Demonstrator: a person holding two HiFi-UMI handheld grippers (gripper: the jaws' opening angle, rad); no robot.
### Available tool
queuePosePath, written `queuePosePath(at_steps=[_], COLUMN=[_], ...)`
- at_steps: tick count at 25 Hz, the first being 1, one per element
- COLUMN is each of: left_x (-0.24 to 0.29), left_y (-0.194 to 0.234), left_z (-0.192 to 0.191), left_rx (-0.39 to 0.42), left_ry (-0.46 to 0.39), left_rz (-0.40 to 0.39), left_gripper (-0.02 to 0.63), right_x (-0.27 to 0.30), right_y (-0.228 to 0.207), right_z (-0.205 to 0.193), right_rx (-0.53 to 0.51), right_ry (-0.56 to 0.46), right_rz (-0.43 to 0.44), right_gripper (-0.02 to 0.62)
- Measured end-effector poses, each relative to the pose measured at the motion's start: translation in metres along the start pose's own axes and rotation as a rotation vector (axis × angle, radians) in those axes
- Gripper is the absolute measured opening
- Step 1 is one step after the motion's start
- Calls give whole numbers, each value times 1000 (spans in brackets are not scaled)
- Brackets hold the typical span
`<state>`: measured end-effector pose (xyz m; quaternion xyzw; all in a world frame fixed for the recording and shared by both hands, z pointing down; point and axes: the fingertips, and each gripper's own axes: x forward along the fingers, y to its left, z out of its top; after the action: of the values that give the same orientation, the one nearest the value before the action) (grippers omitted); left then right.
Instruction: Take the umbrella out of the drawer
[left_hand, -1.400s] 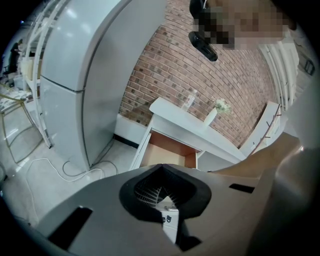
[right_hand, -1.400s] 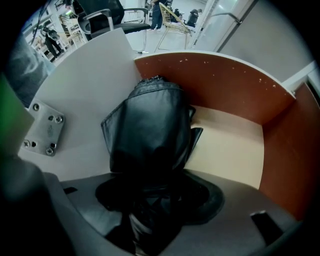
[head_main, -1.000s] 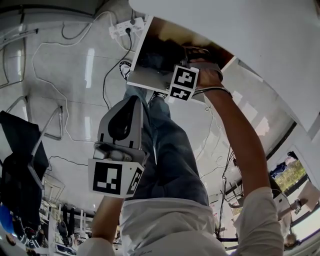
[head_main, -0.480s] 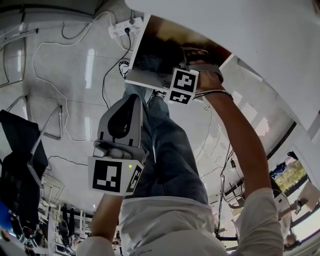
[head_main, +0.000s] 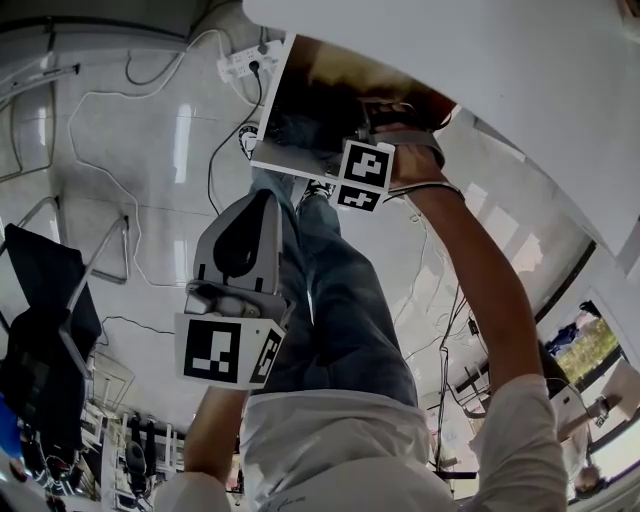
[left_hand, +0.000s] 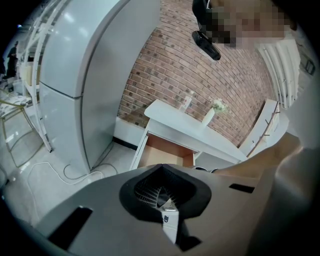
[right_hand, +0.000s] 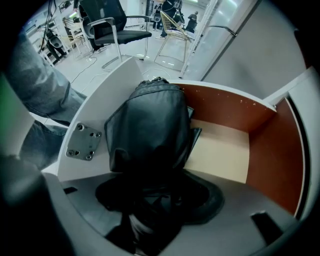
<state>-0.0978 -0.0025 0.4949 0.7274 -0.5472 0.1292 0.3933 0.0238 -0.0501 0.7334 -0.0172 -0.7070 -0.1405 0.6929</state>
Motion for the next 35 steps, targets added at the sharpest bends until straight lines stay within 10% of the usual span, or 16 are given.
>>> queuePosePath(at_steps=[35], left_x=[-21], left_y=[-26], left_z=[-1], left_rx=[62], left_ry=[10], left_rz=[-32], left_gripper=[17], right_x=[-49], right_y=[16], right_z=[-14], right_rx=[142], right_ry=[-31], right_rz=[14], right_gripper=[262])
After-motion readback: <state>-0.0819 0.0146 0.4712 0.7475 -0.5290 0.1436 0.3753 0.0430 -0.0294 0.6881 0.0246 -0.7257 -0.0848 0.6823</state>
